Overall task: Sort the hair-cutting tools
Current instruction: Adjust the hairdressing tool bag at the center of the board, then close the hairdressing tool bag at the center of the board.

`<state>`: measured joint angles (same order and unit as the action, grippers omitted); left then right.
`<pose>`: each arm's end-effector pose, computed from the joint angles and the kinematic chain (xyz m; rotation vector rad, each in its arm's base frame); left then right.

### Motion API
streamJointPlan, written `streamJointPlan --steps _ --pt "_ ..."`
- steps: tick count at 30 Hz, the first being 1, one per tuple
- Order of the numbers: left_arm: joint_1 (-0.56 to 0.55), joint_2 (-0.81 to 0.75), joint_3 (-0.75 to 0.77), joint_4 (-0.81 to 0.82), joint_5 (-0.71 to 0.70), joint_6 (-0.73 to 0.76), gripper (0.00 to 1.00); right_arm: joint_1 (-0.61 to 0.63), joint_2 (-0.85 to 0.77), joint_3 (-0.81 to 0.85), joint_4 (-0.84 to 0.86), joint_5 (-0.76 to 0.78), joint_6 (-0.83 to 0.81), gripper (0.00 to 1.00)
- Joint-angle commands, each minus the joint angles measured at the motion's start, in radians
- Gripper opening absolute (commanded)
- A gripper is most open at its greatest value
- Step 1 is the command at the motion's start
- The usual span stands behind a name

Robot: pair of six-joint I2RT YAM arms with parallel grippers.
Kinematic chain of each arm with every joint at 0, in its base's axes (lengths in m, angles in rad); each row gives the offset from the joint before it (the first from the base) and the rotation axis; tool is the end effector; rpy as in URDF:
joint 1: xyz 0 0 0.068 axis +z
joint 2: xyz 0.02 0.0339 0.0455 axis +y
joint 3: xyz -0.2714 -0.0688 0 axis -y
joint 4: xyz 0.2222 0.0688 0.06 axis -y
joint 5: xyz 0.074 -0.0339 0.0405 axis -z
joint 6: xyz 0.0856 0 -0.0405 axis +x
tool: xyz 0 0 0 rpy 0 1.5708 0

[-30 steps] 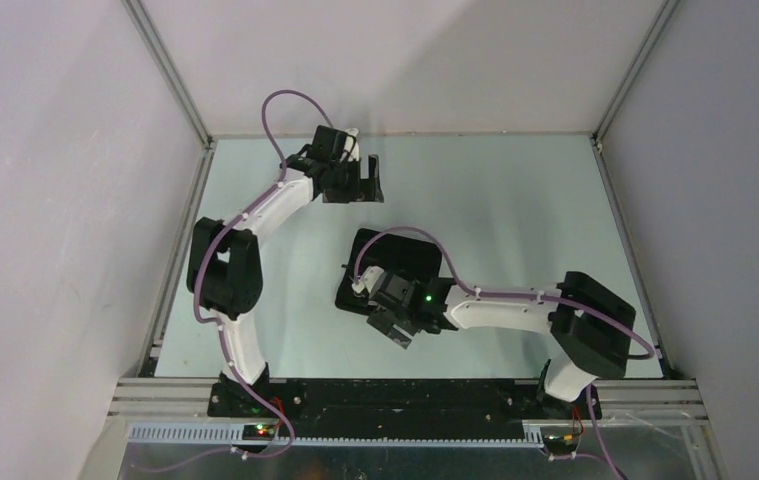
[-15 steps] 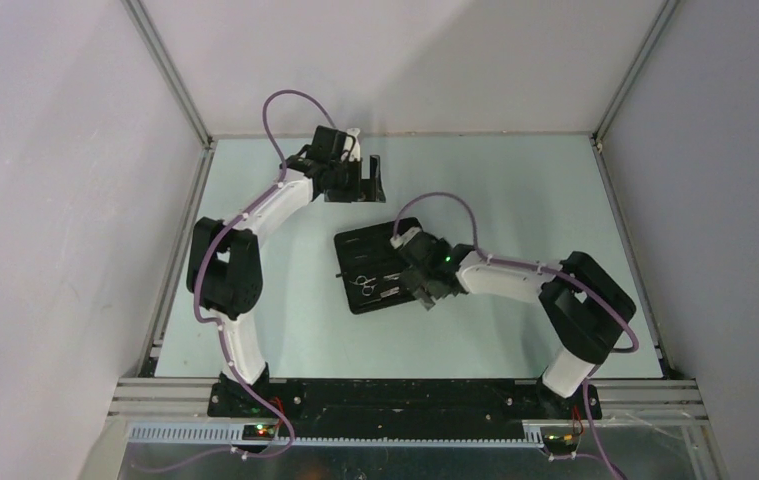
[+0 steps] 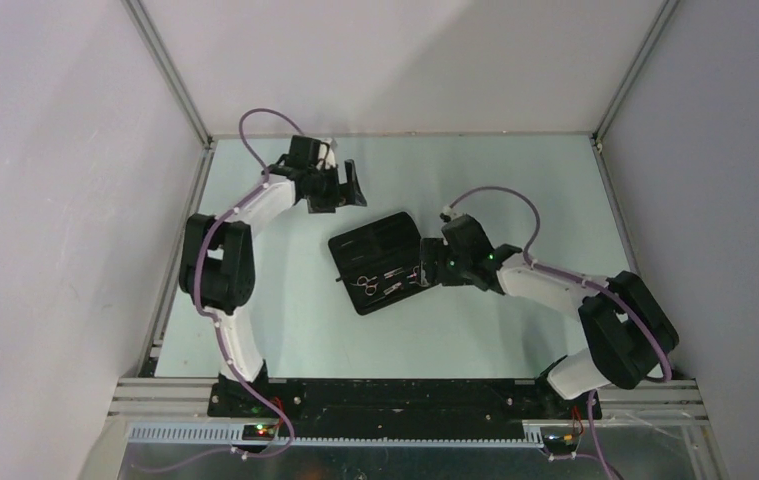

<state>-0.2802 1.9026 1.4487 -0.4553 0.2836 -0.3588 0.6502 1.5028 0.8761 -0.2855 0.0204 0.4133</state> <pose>0.4070 -0.1420 0.2034 0.0246 2.5348 -0.6163 0.2513 0.1889 0.1764 -0.2905 2.5157 0.4165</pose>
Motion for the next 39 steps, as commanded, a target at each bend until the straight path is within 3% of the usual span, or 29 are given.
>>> streamJointPlan --steps 1,6,12,17,22,27,34,39 --pt "0.039 0.036 0.048 0.095 0.158 -0.037 0.98 0.013 -0.048 -0.154 0.308 -0.148 0.432 0.85" --pt "0.040 0.096 0.062 0.091 0.234 -0.033 0.98 0.015 -0.039 -0.259 0.482 -0.109 0.638 0.84" --pt "0.039 0.198 0.099 0.055 0.240 -0.002 0.98 0.019 0.032 -0.286 0.550 -0.110 0.735 0.84" --pt "0.025 0.208 0.077 0.035 0.344 -0.019 0.93 0.012 0.099 -0.287 0.587 -0.106 0.748 0.83" --pt "0.010 0.138 -0.073 0.087 0.481 -0.096 0.83 -0.031 0.159 -0.286 0.658 -0.170 0.712 0.83" --pt "0.008 -0.018 -0.219 0.134 0.506 -0.149 0.75 -0.065 0.177 -0.274 0.670 -0.215 0.643 0.83" --pt "-0.020 -0.181 -0.381 0.153 0.497 -0.191 0.73 -0.105 0.199 -0.260 0.727 -0.303 0.571 0.83" --pt "-0.107 -0.240 -0.478 0.234 0.503 -0.254 0.73 -0.112 0.238 -0.256 0.833 -0.394 0.592 0.84"
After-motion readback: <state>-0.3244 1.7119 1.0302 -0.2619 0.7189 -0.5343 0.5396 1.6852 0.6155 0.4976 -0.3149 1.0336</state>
